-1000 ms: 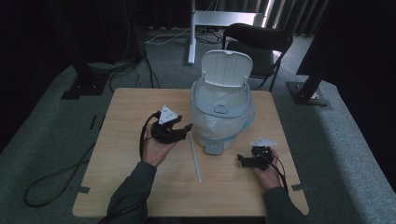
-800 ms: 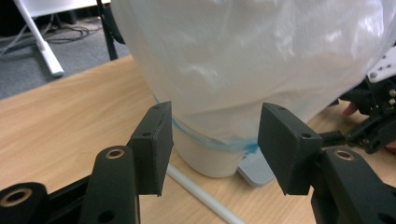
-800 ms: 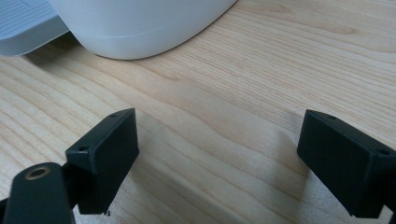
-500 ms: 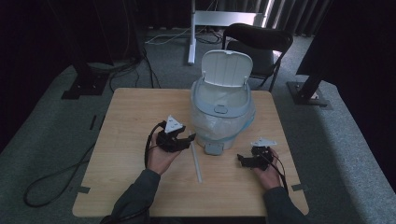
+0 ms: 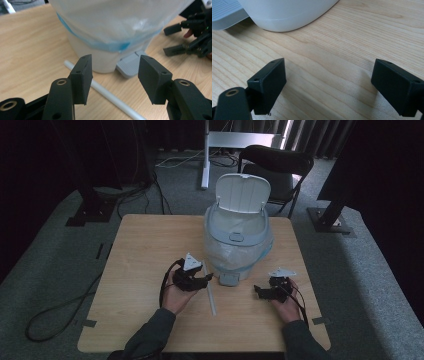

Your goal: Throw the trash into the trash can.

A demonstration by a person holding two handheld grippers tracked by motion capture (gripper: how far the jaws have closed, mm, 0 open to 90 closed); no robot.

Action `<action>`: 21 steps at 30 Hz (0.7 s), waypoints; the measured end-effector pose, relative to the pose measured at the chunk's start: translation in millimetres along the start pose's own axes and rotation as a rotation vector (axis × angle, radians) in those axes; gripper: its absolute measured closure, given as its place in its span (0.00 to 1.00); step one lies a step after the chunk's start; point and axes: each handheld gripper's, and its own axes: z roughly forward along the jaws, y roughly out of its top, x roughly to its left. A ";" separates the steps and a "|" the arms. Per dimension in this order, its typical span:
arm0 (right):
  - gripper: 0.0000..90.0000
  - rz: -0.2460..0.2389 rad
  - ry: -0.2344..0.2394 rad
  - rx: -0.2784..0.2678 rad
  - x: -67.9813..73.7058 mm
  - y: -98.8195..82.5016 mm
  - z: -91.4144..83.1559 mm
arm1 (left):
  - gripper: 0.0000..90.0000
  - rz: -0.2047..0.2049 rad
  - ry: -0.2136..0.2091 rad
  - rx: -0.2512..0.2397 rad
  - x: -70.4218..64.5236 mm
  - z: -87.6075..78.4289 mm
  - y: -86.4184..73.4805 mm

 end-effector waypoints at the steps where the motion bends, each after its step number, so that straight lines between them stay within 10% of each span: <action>1: 0.13 0.000 0.000 0.000 0.0 0.0 0.0 | 0.50 0.002 -0.001 0.008 -0.8 1.7 -2.7; 21: 0.13 0.000 0.000 -0.001 0.0 0.0 0.1 | 0.49 0.014 0.019 0.128 -15.0 33.9 -39.6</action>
